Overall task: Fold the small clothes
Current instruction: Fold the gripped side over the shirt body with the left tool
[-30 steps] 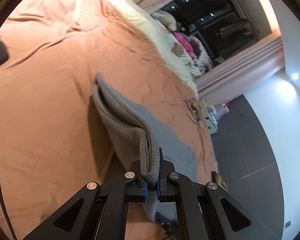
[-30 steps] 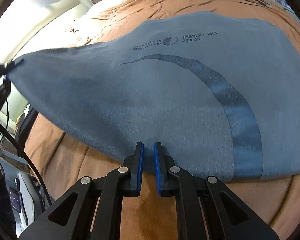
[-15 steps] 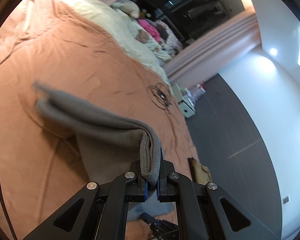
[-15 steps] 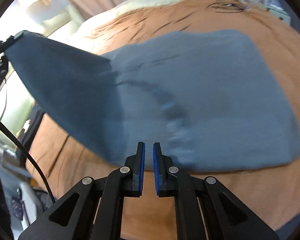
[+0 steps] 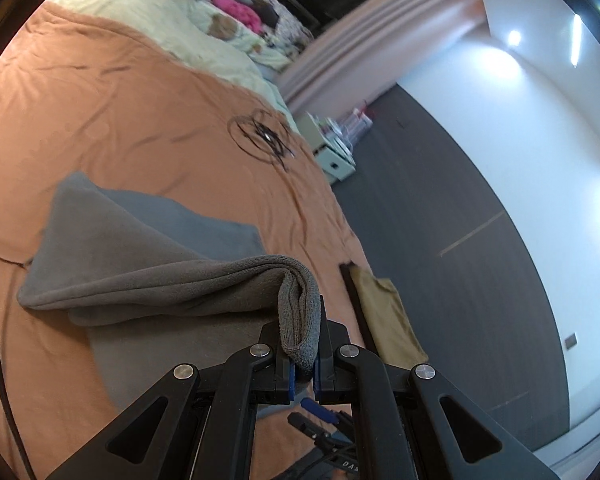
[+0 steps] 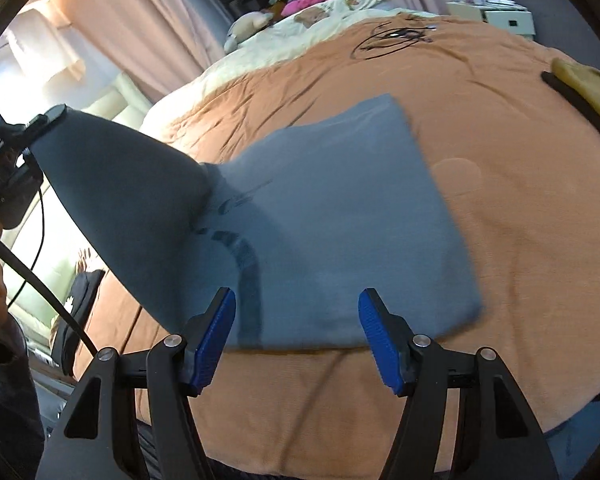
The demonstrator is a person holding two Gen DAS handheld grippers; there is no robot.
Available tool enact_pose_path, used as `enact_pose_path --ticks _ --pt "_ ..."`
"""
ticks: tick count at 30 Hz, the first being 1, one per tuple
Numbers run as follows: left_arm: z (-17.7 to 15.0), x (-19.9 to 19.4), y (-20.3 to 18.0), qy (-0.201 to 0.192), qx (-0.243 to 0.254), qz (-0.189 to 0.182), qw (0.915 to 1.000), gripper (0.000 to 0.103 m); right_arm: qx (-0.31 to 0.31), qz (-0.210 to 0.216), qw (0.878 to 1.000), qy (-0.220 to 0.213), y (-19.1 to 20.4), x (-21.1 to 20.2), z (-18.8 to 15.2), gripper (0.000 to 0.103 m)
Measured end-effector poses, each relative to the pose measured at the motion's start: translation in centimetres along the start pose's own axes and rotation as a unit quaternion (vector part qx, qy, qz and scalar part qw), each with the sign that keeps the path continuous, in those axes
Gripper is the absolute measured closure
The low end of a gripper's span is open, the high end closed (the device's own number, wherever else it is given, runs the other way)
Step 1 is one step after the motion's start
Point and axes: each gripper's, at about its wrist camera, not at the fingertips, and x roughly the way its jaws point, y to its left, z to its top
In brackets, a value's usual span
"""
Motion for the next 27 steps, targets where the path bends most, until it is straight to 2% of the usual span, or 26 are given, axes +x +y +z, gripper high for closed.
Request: enact_pose_path --ticks 7,12,15,17,19,20,22,27 --pt "-2.2 5.9 -1.4 0.053 0.015 -0.009 0.9984 0.098 0.018 -0.017 1.000 0.000 -2.6 -2.3 -0.7 0.041" --pt "-5.0 10.2 -2.3 0.103 0.024 -0.021 0.9941 0.098 0.019 -0.041 0.999 0.008 -3.0 -4.5 -1.4 0.041" --pt "-6.3 12.9 -2.8 0.131 0.027 -0.015 0.9910 0.097 0.024 -0.052 0.998 0.010 -3.1 -5.7 -1.7 0.041" --pt "-7.3 14.5 -2.6 0.156 0.018 -0.018 0.9875 0.090 0.026 -0.055 0.998 0.010 -3.0 -6.5 -1.9 0.041" --pt "-8.0 15.2 -2.4 0.174 0.011 -0.023 0.9845 0.071 0.030 -0.052 0.998 0.012 -2.9 -7.0 -1.7 0.041" --pt "-8.3 15.2 -2.4 0.180 0.011 -0.031 0.9831 0.068 0.030 -0.050 0.998 0.013 -3.0 -7.2 -1.7 0.041" --pt "-8.3 14.5 -2.2 0.176 0.023 -0.022 0.9840 0.055 0.024 -0.049 0.998 0.017 -2.9 -7.2 -1.7 0.041" --pt "-7.4 12.4 -0.2 0.152 0.021 0.023 0.9879 0.053 -0.004 -0.048 0.998 0.028 -1.8 -5.9 -0.8 0.041"
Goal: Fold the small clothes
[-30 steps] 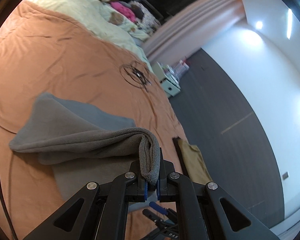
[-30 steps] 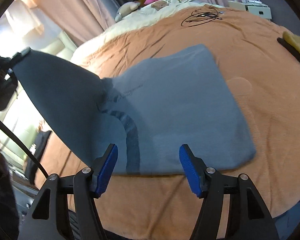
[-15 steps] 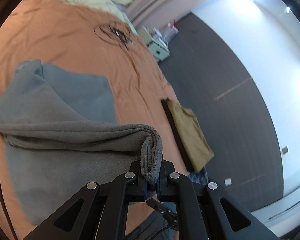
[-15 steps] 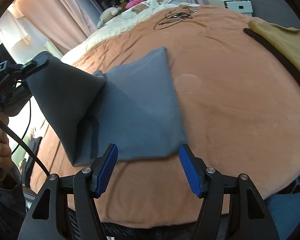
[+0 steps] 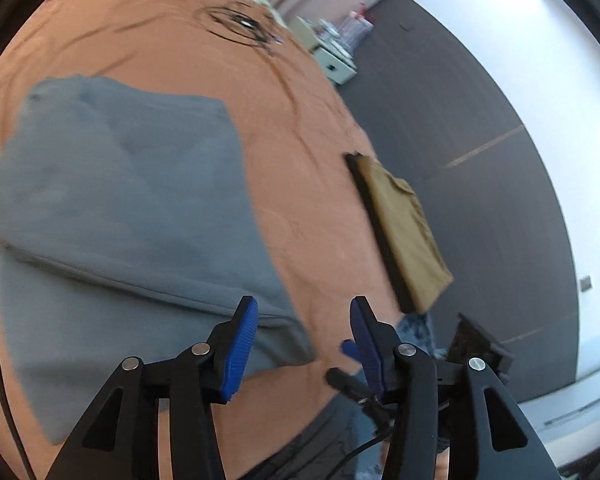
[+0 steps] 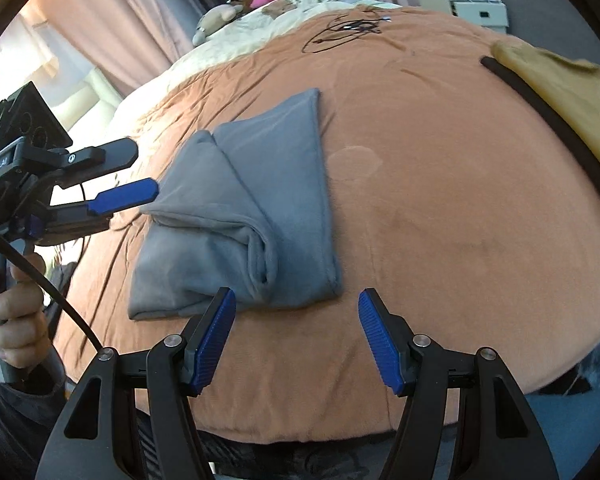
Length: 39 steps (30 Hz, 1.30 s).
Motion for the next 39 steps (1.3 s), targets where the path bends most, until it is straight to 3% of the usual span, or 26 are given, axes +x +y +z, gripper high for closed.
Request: enact_pose_path --ticks 9,11,12,14,15,16,19,26,30,33,36,38,39 --pt "-1.4 -4.1 7.1 -0.027 -0.047 0.089 0.9945 0.053 -0.087 -0.022 0.995 0.035 3.1 4.1 2.6 0.041" --pt "-2.2 -4.9 8.8 -0.033 -0.060 0.111 0.9914 0.053 -0.099 -0.033 0.994 0.044 3.5 5.1 3.3 0.051" --pt "-2.5 -5.1 9.5 -0.032 -0.063 0.127 0.9893 0.053 -0.105 -0.036 0.993 0.049 3.8 5.4 3.5 0.060" --pt "-3.2 -5.4 10.8 -0.026 -0.066 0.174 0.9822 0.053 -0.120 -0.041 0.990 0.061 4.3 6.3 4.0 0.069" --pt "-3.4 -5.5 11.4 -0.023 -0.072 0.182 0.9803 0.053 -0.126 -0.045 0.989 0.061 4.4 6.6 4.3 0.084" --pt "-3.8 -5.5 12.2 -0.017 -0.082 0.186 0.9789 0.053 -0.126 -0.047 0.989 0.060 4.5 6.8 4.6 0.091" --pt "-4.4 -5.3 13.5 -0.005 -0.094 0.193 0.9767 0.053 -0.083 -0.016 0.996 0.041 3.4 6.0 5.8 0.099" --pt "-5.3 -2.6 13.9 0.027 -0.090 0.200 0.9753 0.053 0.031 0.039 0.998 0.030 -2.3 5.0 4.9 0.100" --pt "-5.5 -2.1 14.0 0.029 -0.078 0.209 0.9743 0.055 0.051 0.042 0.996 0.063 -3.7 6.8 3.2 0.100" --pt "-5.1 -2.8 14.4 0.029 -0.088 0.199 0.9756 0.056 0.030 0.026 0.997 0.061 -3.1 6.4 3.9 0.098" --pt "-4.8 -4.2 14.7 0.010 -0.093 0.189 0.9774 0.056 -0.015 -0.015 0.998 0.052 -1.5 5.0 5.0 0.094" --pt "-4.5 -5.1 14.8 -0.004 -0.096 0.181 0.9787 0.056 -0.047 -0.033 0.997 0.042 -0.1 4.0 5.3 0.086" --pt "-4.4 -5.3 14.9 -0.008 -0.099 0.177 0.9793 0.056 -0.064 -0.037 0.996 0.040 0.7 3.7 5.7 0.072"
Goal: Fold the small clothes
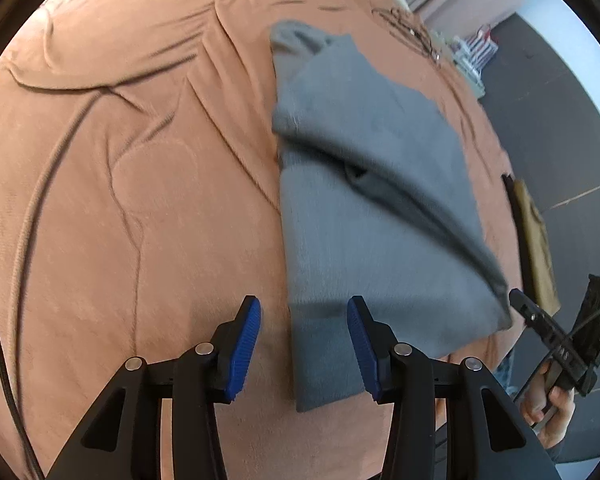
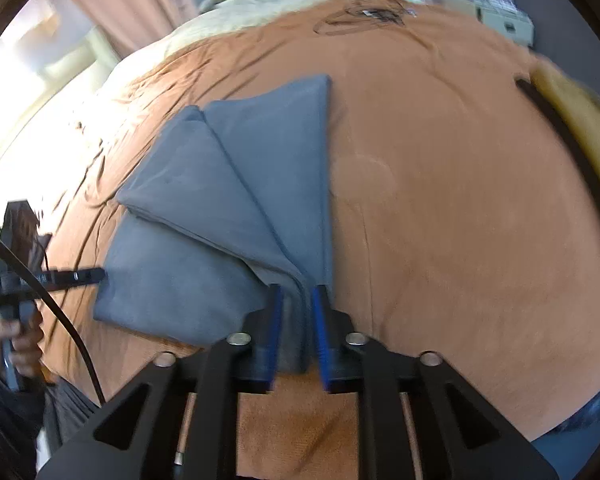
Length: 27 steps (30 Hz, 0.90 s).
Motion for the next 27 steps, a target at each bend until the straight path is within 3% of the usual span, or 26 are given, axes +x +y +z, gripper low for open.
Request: enact_pose_path --ticks 1,3,12,27 --pt "0.2 -0.2 0.2 -0.004 -0.004 -0.006 1.0000 0.056 -0.011 -0.003 1.000 -0.003 0.6 -0.3 0.1 0.057" --pt "0.3 -0.8 0.5 -0.013 -0.005 -0.009 0.9999 0.056 -0.041 -0.012 0.999 -0.013 2.2 -0.7 0.9 0.051" --pt "0.9 -2.9 2.8 -0.041 -0.013 -0.006 0.9991 0.056 -0.173 -0.009 0.985 -0.008 8.9 1.6 2.3 0.051" --pt "1.5 -4.5 9.1 -0.058 -0.070 -0.022 0.9957 0.056 -0.324 -0.044 0.944 0.038 17.9 11.3 5.8 0.051"
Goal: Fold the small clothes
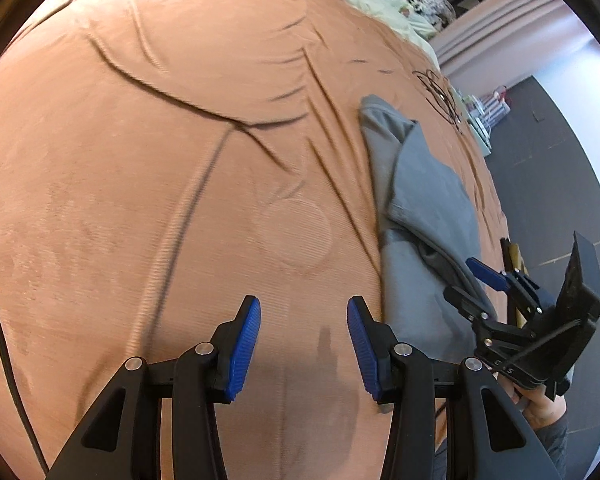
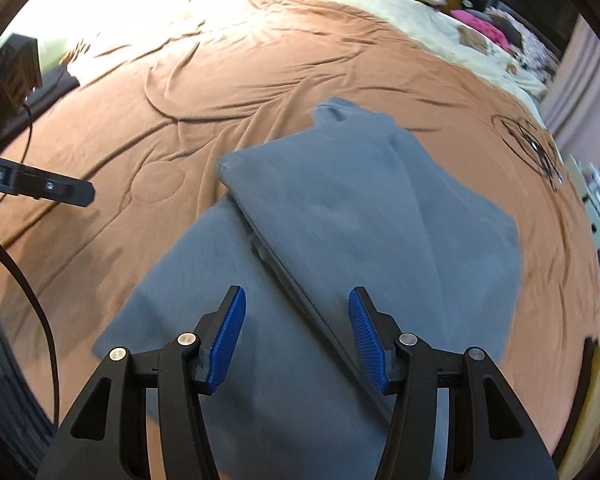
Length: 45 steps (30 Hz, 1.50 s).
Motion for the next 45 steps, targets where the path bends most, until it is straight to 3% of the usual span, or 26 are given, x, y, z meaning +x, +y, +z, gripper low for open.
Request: enact_pose_path --ticks 3,5,8,9,10,17,25,30,36,38,41,43,45 --pt "0.3 0.0 1.0 -0.001 -0.009 0.003 1.0000 0.056 -0.039 -0.015 0.999 0.008 1.2 2.1 1.5 0.053" --pt "0.4 0.1 1.4 0.000 -0.013 0.008 0.9999 0.056 -0.060 -0.032 0.997 0.020 2.0 3.5 1.9 0.060" --pt "0.9 0.2 1.6 0.002 -0.014 0.012 0.9998 0.056 -0.073 -0.044 0.996 0.034 2.3 5.2 2.4 0.074" --pt "1.0 0.3 1.5 0.002 -0.013 0.013 0.9998 0.056 -0.077 -0.044 0.996 0.031 2.2 5.1 2.6 0.086" --pt "1.2 0.4 1.3 0.003 -0.012 0.014 0.9998 0.056 -0.076 -0.044 0.996 0.027 2.0 4.9 2.8 0.092" --pt "3.3 1.8 -1.5 0.010 0.013 0.012 0.9998 0.056 0.000 -0.009 1.000 -0.019 -3.5 1.5 3.1 0.094" --pt "6.1 4.5 -5.6 0.021 0.051 0.012 0.9984 0.056 0.083 0.001 0.995 -0.059 -10.8 -0.8 2.5 0.094" --pt "8.0 6.9 -7.3 0.027 0.070 0.015 0.9970 0.056 0.142 0.015 0.988 -0.066 -15.3 0.3 1.3 0.094" --pt "9.7 9.4 -8.4 0.031 0.087 0.026 0.9954 0.056 0.233 0.035 0.971 -0.040 -20.4 4.8 -1.3 0.094" --pt "10.5 10.2 -8.5 0.032 0.091 0.035 0.9948 0.056 0.260 0.029 0.965 -0.022 -21.4 6.2 -2.1 0.087" --pt "11.3 11.0 -8.2 0.036 0.089 0.039 0.9946 0.056 0.292 0.011 0.956 -0.017 -22.0 7.0 -2.6 0.055" --pt "11.8 11.3 -8.1 0.036 0.085 0.037 0.9950 0.055 0.307 0.020 0.951 -0.030 -22.3 6.5 -3.0 0.047" --pt "12.3 11.6 -8.4 0.036 0.083 0.032 0.9954 0.055 0.317 0.042 0.947 -0.041 -22.5 5.9 -3.3 0.046"
